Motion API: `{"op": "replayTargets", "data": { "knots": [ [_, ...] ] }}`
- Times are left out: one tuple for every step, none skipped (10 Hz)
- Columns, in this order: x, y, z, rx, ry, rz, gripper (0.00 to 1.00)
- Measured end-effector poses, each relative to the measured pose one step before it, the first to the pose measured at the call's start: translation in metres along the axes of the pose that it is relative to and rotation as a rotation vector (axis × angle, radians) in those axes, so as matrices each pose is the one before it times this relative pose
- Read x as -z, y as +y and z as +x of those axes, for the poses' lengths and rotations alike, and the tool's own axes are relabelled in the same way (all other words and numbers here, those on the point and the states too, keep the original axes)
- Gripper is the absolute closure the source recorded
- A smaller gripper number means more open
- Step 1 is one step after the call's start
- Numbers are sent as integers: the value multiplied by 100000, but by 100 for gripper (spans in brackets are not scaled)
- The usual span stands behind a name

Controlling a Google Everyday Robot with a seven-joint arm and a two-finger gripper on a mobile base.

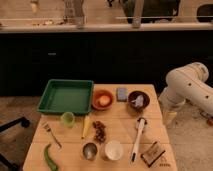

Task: Place fork in tray

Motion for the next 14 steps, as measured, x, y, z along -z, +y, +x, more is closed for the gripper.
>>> {"op": "replayTargets", "data": {
  "knots": [
    [1, 1, 3, -4, 5, 2, 20],
    [-2, 1, -2, -2, -11, -4, 20],
    [9, 9, 0, 226, -79, 52, 20],
    [-20, 294, -278, 2469, -95, -15, 20],
    [81, 365, -586, 3343, -208, 70, 20],
    [163, 738, -1448, 5061, -52, 213, 20],
    [123, 545, -1776, 5194, 848, 642, 20],
    [121, 346, -1668, 5135, 1365, 609, 20],
    [213, 450, -1316, 5048, 1098, 352, 20],
    [268, 282, -1077, 5002, 571, 171, 20],
    [237, 139, -1040, 4250, 683, 23, 20],
    [231, -192, -1185, 3560, 328, 127, 20],
    [263, -316, -1501, 4242, 453, 162, 20],
    [283, -328, -1878, 5090, 803, -413, 20]
  ]
}}
